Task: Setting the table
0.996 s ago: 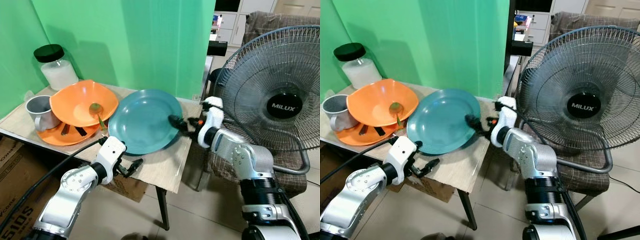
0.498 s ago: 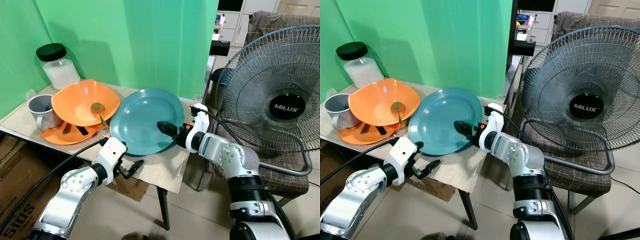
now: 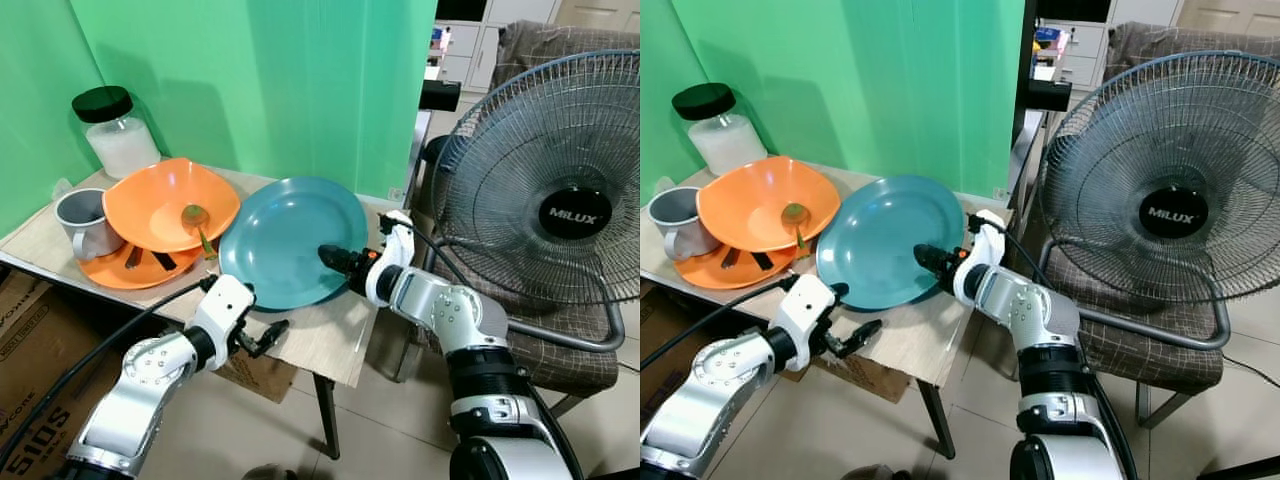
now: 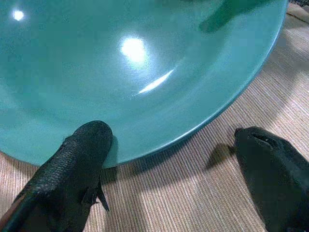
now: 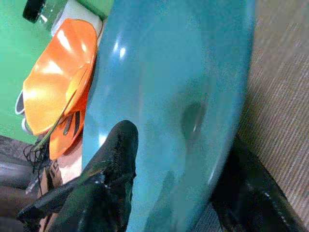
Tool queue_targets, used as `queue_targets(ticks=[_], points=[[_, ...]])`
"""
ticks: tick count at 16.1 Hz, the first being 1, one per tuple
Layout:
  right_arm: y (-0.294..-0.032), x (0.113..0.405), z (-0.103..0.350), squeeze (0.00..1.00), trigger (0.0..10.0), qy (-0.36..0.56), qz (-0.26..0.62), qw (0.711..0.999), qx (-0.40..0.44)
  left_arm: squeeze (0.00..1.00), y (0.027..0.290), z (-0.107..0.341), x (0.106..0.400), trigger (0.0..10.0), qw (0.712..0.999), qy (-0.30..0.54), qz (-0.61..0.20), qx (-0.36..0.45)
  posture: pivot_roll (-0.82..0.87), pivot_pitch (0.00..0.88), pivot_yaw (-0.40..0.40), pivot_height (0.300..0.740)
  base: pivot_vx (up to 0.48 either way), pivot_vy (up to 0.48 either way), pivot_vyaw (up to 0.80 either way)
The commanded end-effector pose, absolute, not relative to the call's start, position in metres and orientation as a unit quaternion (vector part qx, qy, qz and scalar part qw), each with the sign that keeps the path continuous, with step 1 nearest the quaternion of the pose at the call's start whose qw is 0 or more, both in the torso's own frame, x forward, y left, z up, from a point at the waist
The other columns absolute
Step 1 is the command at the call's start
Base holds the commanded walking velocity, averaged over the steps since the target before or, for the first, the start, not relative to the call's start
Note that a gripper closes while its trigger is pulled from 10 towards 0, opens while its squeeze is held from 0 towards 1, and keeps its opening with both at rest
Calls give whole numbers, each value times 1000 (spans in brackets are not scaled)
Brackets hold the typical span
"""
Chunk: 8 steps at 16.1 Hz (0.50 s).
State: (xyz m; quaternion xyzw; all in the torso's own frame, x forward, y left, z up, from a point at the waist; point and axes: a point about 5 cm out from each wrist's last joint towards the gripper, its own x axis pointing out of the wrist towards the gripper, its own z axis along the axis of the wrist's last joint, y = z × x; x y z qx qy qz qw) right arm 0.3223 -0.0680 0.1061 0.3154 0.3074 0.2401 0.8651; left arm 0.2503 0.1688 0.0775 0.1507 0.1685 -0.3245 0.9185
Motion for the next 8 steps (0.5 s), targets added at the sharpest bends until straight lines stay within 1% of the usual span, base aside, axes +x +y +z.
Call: queue_targets(ticks=[1,8], points=[[-63,325,110,0,0,310,245,860,322,0,170,72,250,10000,914,183,-327,158,86,0,76,740,0,0,0],[-65,326,109,0,0,311,240,864,316,0,170,73,252,10000,914,180,-325,162,87,0,82,740,0,0,0]])
